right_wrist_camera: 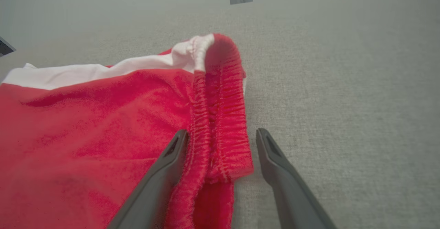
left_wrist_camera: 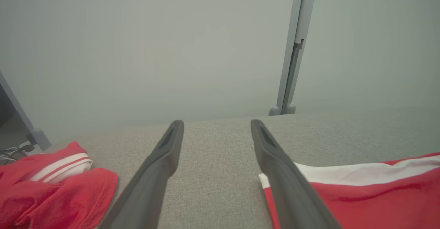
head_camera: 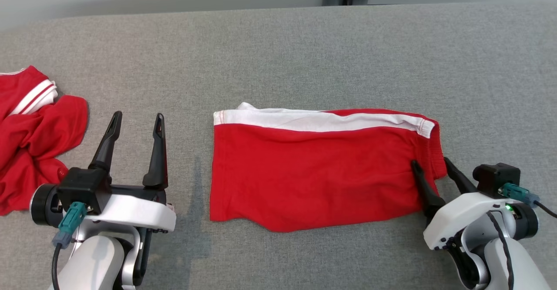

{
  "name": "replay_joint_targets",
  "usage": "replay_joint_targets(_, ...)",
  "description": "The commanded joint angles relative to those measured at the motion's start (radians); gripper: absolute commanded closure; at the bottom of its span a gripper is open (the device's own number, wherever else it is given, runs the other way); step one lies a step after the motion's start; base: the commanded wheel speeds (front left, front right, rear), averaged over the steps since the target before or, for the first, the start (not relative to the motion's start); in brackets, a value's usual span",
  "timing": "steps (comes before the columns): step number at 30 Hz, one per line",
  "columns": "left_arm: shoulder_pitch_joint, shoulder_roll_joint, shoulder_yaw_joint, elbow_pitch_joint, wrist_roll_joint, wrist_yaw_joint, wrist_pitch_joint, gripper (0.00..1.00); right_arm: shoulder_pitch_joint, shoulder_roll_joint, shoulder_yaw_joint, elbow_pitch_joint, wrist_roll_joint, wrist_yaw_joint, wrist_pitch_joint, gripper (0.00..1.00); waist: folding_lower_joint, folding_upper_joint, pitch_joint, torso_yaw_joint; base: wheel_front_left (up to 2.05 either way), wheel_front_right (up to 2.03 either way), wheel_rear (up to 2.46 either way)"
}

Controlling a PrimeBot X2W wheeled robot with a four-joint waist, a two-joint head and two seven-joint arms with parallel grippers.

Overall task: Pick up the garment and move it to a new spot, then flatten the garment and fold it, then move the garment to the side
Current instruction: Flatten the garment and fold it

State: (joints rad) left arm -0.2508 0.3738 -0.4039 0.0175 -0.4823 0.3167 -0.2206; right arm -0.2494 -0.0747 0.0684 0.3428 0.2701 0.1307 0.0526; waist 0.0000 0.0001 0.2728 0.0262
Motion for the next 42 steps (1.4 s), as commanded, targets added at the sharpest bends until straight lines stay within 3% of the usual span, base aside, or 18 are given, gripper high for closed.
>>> replay_joint_targets(1,-0.022,0.004,0.000,0.008,0.007,-0.006,-0.005,0.00,-0.021,-0.006,0.005,0.033,0.025,0.000,0.008,0.00,0.0000,-0.0001,0.010,0.003,0.00,0.00,0.00)
replay_joint_targets(8,-0.040,-0.002,-0.009,0.027,0.007,-0.012,-0.007,0.00,-0.056,-0.011,0.065,0.124,0.141,0.000,0.017,0.00,0.0000,-0.0001,0.023,-0.001,0.00,0.00,0.00)
replay_joint_targets(9,-0.043,-0.003,-0.010,0.029,0.007,-0.013,-0.008,0.00,-0.060,-0.010,0.075,0.131,0.165,0.000,0.020,0.14,0.0000,-0.0001,0.024,-0.002,0.00,0.00,0.00)
replay_joint_targets(10,-0.045,-0.004,-0.011,0.032,0.006,-0.015,-0.008,0.00,-0.064,-0.011,0.087,0.138,0.185,0.000,0.016,0.52,0.0000,-0.0001,0.024,-0.003,0.00,0.00,0.00)
replay_joint_targets(11,-0.047,-0.004,-0.012,0.035,0.006,-0.014,-0.007,0.00,-0.068,-0.015,0.100,0.146,0.203,0.000,0.017,0.59,0.0000,-0.0001,0.024,-0.004,0.00,0.00,0.00)
replay_joint_targets(12,-0.049,-0.004,-0.014,0.037,0.006,-0.015,-0.007,0.00,-0.070,-0.014,0.110,0.149,0.229,0.000,0.016,0.95,0.0000,-0.0001,0.023,-0.005,0.00,0.00,0.00)
replay_joint_targets(13,-0.048,-0.004,-0.015,0.039,0.006,-0.015,-0.007,0.00,-0.072,-0.017,0.120,0.153,0.253,0.000,0.017,1.00,0.0000,-0.0001,0.023,-0.006,0.00,0.00,0.00)
replay_joint_targets(18,-0.047,-0.001,-0.018,0.046,0.004,-0.013,-0.008,0.00,-0.069,-0.054,0.127,0.144,0.329,0.000,-0.015,1.00,0.0000,-0.0001,0.017,-0.016,0.00,0.00,0.00)
replay_joint_targets(27,-0.034,0.005,-0.021,0.050,-0.004,-0.008,-0.004,0.00,-0.018,-0.142,0.010,0.127,0.386,0.000,-0.035,1.00,0.0000,-0.0001,-0.002,-0.039,0.00,0.00,0.00)
replay_joint_targets(34,-0.035,0.007,-0.024,0.048,-0.008,-0.008,-0.001,0.00,-0.039,-0.120,-0.006,0.068,0.417,0.000,0.002,1.00,0.0000,-0.0001,-0.009,-0.055,0.00,0.00,0.00)
replay_joint_targets(42,-0.042,0.012,-0.029,0.043,-0.009,-0.009,0.009,0.00,-0.074,-0.077,0.133,-0.157,0.436,0.000,0.099,1.00,0.0000,-0.0001,-0.005,-0.060,0.00,0.00,0.00)
